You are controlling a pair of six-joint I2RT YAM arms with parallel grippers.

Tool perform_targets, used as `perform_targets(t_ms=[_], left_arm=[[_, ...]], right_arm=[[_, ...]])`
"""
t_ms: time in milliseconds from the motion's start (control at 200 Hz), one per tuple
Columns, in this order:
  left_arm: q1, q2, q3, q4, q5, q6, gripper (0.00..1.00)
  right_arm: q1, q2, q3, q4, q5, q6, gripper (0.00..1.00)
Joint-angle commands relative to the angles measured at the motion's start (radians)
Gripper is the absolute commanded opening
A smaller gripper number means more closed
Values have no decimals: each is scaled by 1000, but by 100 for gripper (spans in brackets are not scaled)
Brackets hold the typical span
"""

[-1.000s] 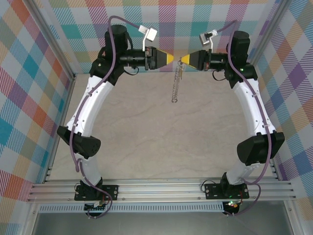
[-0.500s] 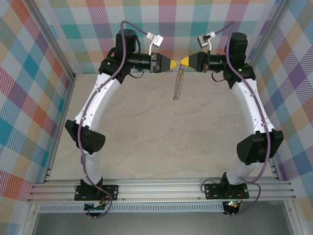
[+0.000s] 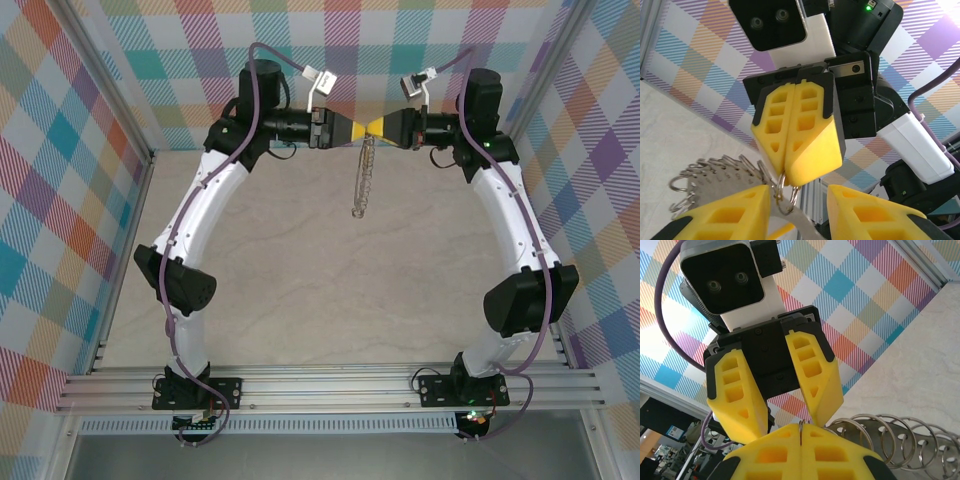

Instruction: Put the keys on the keyring

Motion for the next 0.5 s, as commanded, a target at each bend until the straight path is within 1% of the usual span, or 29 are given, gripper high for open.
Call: perform_targets(t_ms=[0, 50, 255, 390, 470, 495], left_arm=[[-17, 7, 30, 38, 37, -18, 34], [-19, 10, 34, 40, 41, -21, 32], [-22, 12, 37, 39, 57, -19, 15], [-25, 11, 37, 42, 67, -20, 9], [-29, 13, 37, 49, 70, -20, 0], [-30, 13, 37, 51, 68, -21, 0]], right_arm=[[8, -12, -6, 48, -20, 9, 0], [9, -12, -6, 47, -19, 9, 0], [11, -14, -13, 47, -8, 8, 0], [11, -12, -15, 54, -5, 14, 0], [11, -12, -17, 65, -4, 24, 0], [13, -11, -19, 71, -5, 27, 0]])
